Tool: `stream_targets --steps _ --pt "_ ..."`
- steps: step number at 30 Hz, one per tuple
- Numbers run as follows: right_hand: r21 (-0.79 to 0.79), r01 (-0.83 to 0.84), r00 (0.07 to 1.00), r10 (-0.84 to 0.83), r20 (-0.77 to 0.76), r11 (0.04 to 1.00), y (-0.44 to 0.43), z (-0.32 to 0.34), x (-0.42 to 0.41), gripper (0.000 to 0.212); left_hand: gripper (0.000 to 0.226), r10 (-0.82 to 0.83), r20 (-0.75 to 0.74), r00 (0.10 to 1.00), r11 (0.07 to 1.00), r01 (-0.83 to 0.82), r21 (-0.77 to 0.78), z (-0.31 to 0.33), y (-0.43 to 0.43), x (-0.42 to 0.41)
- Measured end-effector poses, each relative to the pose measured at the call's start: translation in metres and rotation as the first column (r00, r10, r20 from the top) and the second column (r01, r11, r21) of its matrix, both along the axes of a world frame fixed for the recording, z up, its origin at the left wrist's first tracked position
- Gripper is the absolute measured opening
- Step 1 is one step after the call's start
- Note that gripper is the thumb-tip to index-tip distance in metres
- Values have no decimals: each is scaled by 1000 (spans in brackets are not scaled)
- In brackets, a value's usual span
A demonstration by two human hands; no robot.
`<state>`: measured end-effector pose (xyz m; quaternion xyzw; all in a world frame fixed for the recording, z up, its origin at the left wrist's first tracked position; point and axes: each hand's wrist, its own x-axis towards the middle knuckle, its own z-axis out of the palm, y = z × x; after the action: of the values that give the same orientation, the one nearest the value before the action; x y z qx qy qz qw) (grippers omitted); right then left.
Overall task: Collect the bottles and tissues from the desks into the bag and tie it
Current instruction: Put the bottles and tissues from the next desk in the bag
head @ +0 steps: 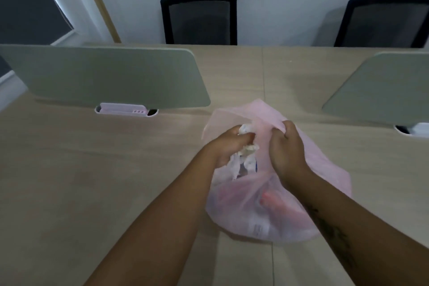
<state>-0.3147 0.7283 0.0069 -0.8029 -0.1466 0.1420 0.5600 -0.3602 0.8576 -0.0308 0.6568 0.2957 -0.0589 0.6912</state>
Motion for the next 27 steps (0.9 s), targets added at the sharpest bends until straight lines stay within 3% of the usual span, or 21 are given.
stream_targets --steps 4,7,11,13,15,16,17,19,20,22,24,27 --pt "2 45 999 -45 -3 999 -54 22 19 23 67 -206 -188 960 975 219 49 15 -54 24" --pt "14 113 994 -113 10 993 -92 30 36 25 65 -143 -189 971 940 193 282 24 -67 25" --pt "42 162 984 -159 -78 986 -129 34 50 30 46 13 -169 985 776 97 623 18 -69 7" --pt "46 163 983 -158 -95 986 -142 35 52 30 23 172 -60 983 590 -54 805 8 -72 -8" --pt "51 161 983 -155 -101 986 -151 34 53 28 28 300 69 951 230 -143 963 0 -77 -22" --pt "55 168 981 -162 -103 984 -154 35 54 28 37 349 110 931 104 -155 982 -5 -77 -26" --pt "61 177 979 -170 -109 982 -157 36 56 29 52 418 100 903 102 -156 982 -13 -74 -30" --pt "75 185 977 -175 -125 980 -160 41 57 31 80 505 -103 857 408 -131 904 -32 -70 -34" --pt "80 180 976 -168 -135 980 -161 44 58 32 79 469 -248 848 563 -70 824 -42 -69 -35" --pt "80 162 978 -149 -146 983 -161 50 60 32 51 353 -355 866 725 -14 689 -59 -63 -41" --pt "28 134 990 -132 -56 991 -158 59 63 27 34 390 -259 884 764 -153 626 -65 -56 -46" --pt "-75 183 965 -164 206 980 -154 75 77 19 21 548 -9 837 730 -473 494 -28 -43 -50"
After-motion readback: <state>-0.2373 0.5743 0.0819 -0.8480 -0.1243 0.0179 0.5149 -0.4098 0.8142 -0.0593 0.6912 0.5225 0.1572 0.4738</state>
